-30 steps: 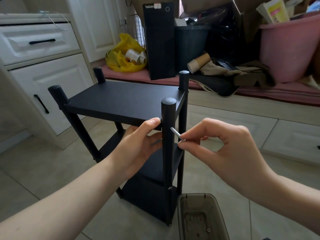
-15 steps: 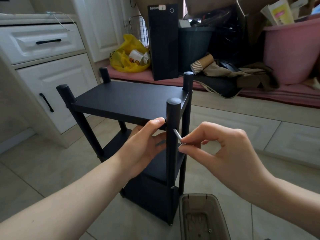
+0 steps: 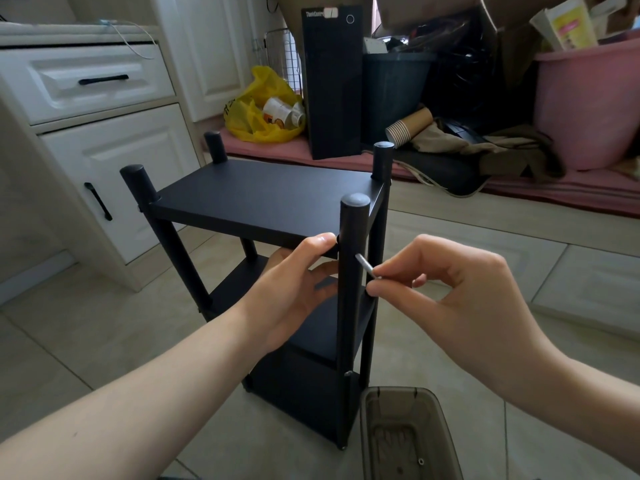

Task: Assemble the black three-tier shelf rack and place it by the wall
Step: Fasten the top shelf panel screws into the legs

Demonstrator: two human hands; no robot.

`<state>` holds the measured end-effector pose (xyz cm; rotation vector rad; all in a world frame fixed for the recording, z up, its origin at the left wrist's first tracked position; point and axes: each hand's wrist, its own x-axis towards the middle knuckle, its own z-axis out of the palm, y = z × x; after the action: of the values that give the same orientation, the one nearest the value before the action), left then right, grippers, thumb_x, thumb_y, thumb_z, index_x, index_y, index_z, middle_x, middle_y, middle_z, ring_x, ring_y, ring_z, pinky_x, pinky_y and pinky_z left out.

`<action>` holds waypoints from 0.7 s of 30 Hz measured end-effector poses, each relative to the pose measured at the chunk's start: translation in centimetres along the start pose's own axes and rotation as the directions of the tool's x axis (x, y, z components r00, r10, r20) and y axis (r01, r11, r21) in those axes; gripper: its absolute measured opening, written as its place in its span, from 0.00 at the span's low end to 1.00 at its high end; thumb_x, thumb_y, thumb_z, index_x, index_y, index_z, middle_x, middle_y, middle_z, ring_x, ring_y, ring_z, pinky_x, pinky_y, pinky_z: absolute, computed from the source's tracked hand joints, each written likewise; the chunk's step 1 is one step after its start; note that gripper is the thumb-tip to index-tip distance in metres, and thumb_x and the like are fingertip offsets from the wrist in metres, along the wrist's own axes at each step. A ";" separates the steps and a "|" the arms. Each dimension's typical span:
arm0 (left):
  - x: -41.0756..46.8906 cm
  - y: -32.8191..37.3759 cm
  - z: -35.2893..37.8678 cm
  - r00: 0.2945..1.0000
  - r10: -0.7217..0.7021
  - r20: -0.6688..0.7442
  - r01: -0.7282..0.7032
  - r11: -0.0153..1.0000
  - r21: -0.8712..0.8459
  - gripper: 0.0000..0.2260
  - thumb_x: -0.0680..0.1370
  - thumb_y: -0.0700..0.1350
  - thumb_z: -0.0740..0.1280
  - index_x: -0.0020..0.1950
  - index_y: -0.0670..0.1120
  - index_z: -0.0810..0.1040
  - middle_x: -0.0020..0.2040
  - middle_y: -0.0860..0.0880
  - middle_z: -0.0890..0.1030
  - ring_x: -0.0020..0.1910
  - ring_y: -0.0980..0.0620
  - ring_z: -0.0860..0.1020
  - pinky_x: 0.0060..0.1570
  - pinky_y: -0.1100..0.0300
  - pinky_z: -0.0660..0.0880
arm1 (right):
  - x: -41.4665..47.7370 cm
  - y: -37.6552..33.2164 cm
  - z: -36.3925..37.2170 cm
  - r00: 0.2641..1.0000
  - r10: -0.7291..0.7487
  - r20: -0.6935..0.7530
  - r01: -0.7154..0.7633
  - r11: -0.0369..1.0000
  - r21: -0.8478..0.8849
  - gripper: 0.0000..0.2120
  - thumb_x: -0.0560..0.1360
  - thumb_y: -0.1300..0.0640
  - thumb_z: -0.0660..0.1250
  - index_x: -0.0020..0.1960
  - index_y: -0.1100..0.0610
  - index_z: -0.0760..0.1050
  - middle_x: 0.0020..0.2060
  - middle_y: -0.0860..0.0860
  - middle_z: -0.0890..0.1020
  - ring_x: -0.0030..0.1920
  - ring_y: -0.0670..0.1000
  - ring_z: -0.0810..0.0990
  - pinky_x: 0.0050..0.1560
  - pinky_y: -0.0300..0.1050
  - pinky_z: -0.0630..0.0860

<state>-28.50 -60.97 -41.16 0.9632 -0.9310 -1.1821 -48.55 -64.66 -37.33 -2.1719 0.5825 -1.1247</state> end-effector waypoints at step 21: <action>0.1 0.0 0.0 0.999 0.004 -0.037 -0.003 1.000 0.011 0.22 0.74 0.55 0.69 0.59 0.41 0.83 0.56 0.39 0.83 0.58 0.44 0.82 0.62 0.48 0.79 | 1.2 0.7 1.2 0.996 0.084 -0.035 -0.083 0.996 0.038 0.07 0.69 0.60 0.78 0.41 0.50 0.83 0.35 0.41 0.84 0.40 0.44 0.83 0.42 0.34 0.76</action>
<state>-28.48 -61.05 -41.14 0.9886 -0.9095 -1.1537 -46.93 -65.52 -37.64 -2.0797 0.6579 -1.1243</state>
